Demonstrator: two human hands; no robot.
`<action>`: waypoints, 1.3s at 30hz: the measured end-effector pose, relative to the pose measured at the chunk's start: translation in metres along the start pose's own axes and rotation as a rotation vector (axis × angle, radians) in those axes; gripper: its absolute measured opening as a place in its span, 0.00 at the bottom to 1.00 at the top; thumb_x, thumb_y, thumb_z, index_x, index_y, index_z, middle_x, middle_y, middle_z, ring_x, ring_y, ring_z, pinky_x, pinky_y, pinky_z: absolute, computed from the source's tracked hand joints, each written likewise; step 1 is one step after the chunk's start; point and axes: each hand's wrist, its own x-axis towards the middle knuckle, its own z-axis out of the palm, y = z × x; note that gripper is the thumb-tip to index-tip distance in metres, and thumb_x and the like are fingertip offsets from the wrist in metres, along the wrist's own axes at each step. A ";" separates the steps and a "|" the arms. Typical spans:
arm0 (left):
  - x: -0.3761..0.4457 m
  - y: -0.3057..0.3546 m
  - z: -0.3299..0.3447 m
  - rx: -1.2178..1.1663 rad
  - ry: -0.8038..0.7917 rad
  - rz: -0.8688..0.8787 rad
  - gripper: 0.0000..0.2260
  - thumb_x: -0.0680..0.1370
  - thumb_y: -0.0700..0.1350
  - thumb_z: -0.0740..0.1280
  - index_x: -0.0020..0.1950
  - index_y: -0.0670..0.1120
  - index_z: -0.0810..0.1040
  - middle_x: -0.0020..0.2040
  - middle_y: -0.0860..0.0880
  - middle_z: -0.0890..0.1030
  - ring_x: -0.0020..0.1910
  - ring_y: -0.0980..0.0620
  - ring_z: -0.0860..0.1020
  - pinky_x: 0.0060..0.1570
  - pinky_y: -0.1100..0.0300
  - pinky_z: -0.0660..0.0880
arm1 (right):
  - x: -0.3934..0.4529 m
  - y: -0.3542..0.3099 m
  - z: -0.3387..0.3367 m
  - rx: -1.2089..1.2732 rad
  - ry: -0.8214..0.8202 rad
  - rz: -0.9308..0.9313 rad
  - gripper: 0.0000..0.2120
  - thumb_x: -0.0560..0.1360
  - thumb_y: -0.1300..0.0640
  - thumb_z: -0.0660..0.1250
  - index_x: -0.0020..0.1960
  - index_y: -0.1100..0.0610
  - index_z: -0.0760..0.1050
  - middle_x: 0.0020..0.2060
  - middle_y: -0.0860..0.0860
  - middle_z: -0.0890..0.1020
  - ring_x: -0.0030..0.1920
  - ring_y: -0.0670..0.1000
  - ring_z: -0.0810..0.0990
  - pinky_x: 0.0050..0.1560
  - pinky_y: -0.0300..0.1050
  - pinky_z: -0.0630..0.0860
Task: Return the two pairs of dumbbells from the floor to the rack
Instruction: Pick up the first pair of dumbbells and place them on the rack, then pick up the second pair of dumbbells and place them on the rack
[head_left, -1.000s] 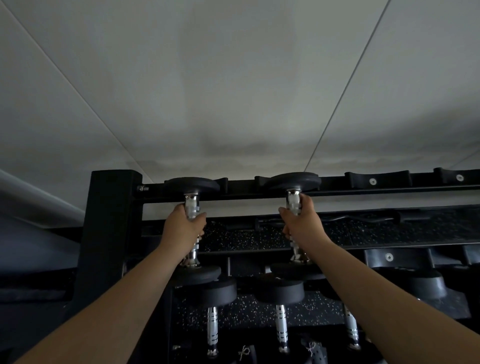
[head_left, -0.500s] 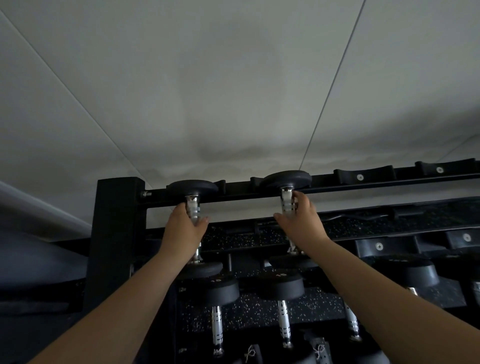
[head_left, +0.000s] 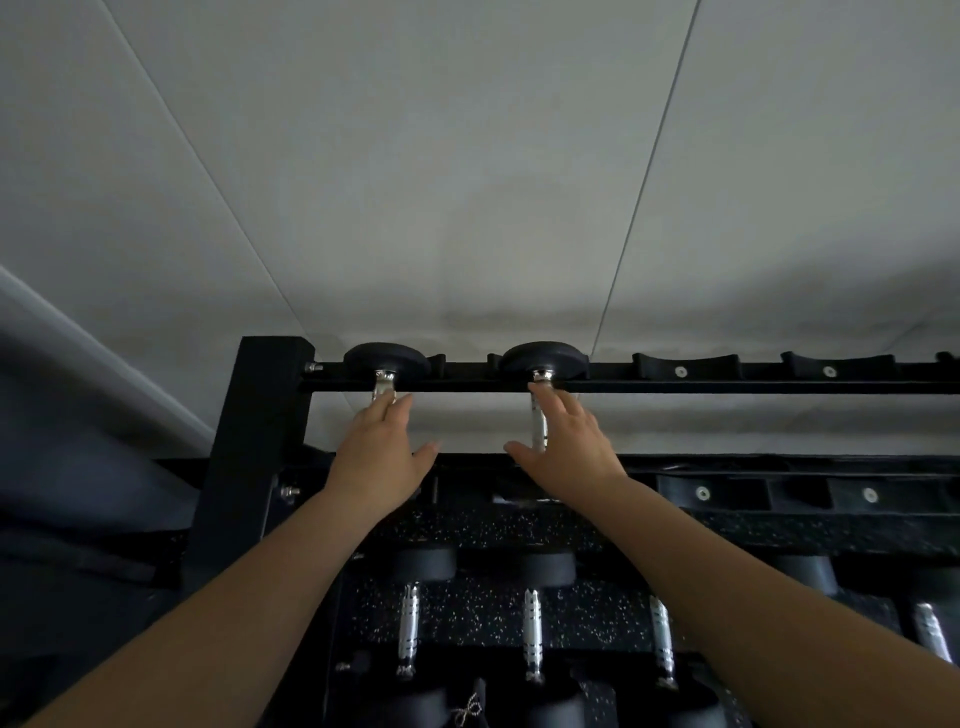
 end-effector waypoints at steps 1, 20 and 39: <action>-0.008 0.005 -0.002 0.008 -0.003 -0.005 0.33 0.76 0.56 0.65 0.76 0.45 0.58 0.77 0.43 0.58 0.75 0.44 0.57 0.71 0.49 0.59 | -0.007 0.000 -0.003 0.001 -0.008 -0.012 0.38 0.71 0.42 0.67 0.75 0.48 0.54 0.74 0.51 0.62 0.72 0.57 0.62 0.69 0.57 0.65; -0.156 0.006 -0.027 0.147 0.108 -0.024 0.30 0.76 0.56 0.64 0.72 0.42 0.65 0.71 0.42 0.69 0.69 0.44 0.67 0.67 0.48 0.66 | -0.122 -0.037 -0.001 -0.070 -0.109 -0.163 0.35 0.74 0.43 0.65 0.75 0.53 0.57 0.74 0.52 0.64 0.72 0.56 0.64 0.69 0.58 0.66; -0.342 -0.041 -0.031 0.132 0.107 -0.294 0.33 0.77 0.59 0.61 0.76 0.45 0.56 0.77 0.44 0.60 0.75 0.45 0.58 0.73 0.49 0.58 | -0.254 -0.091 0.051 -0.098 -0.241 -0.354 0.34 0.74 0.43 0.65 0.75 0.52 0.57 0.74 0.52 0.63 0.72 0.56 0.63 0.69 0.58 0.65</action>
